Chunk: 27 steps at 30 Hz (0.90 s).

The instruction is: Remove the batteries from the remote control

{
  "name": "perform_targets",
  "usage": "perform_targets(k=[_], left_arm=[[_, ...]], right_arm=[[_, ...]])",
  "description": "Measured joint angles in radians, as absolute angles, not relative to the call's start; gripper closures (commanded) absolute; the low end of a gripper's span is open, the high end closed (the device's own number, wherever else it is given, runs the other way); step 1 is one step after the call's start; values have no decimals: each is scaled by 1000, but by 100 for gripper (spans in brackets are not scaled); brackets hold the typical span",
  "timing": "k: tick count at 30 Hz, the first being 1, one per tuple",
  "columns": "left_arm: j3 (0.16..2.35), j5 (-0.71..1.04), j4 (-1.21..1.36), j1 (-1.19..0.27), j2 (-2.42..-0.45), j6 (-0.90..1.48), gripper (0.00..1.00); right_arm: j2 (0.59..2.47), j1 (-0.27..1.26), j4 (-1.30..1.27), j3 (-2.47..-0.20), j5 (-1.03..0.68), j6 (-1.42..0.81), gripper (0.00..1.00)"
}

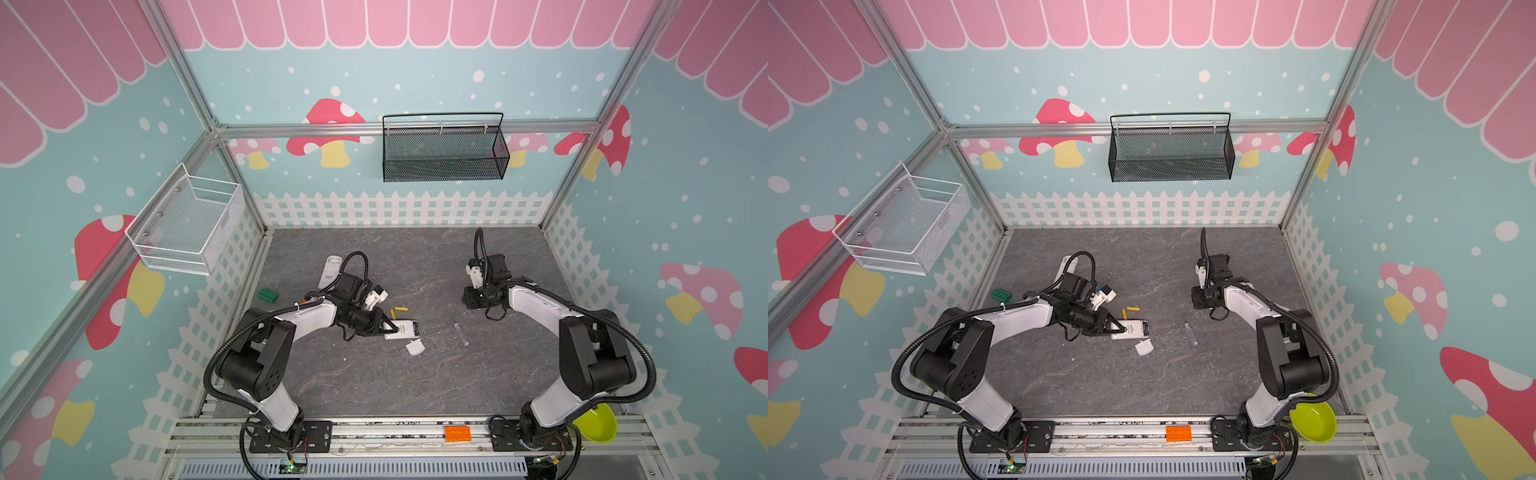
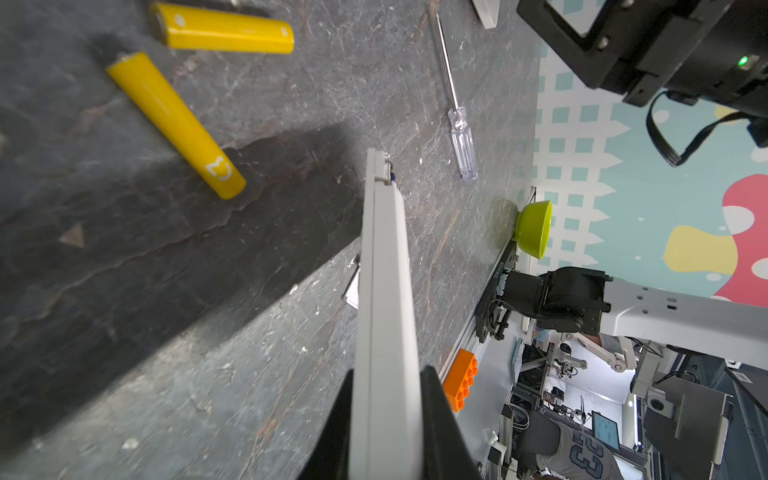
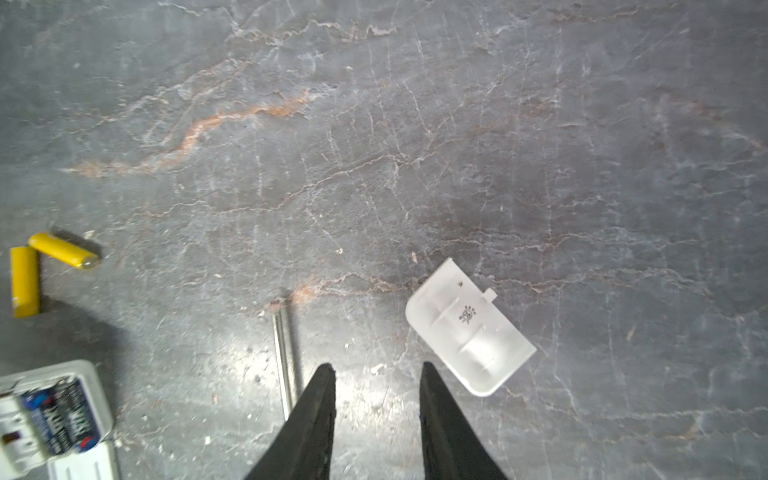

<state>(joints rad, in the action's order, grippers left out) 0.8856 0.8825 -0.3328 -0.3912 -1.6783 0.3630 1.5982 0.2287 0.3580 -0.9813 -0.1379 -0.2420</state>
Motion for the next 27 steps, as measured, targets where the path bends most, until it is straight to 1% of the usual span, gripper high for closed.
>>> perform_targets(k=[4,7,10,13,17,18,20,27], left_arm=[[886,847,-349,-377,-1688,361,74],[886,819,-358,-366,-1700,362,67],[886,784,-372,-360,-1717,360,64],[886,756,-381,-360,-1732,357,52],[886,723,-398,-360,-1741,352,51],[886,716,-402,-359,-1742,348,49],[888,712,-406,-357,-1743,342,43],[933,659,-436,-355,-1740,294,25]], right_arm=[[1536,229,353,-909,-162,-247,60],[1499,230,345,-840,-182,-250,57],[1472,231,344,-785,-201,-252,54],[1459,237,334,-744,-209,-251,53],[1457,251,331,-712,-213,-251,52],[1455,255,327,-708,-216,-251,52],[1448,267,317,-701,-218,-251,52],[1444,318,295,-698,-221,-251,53]])
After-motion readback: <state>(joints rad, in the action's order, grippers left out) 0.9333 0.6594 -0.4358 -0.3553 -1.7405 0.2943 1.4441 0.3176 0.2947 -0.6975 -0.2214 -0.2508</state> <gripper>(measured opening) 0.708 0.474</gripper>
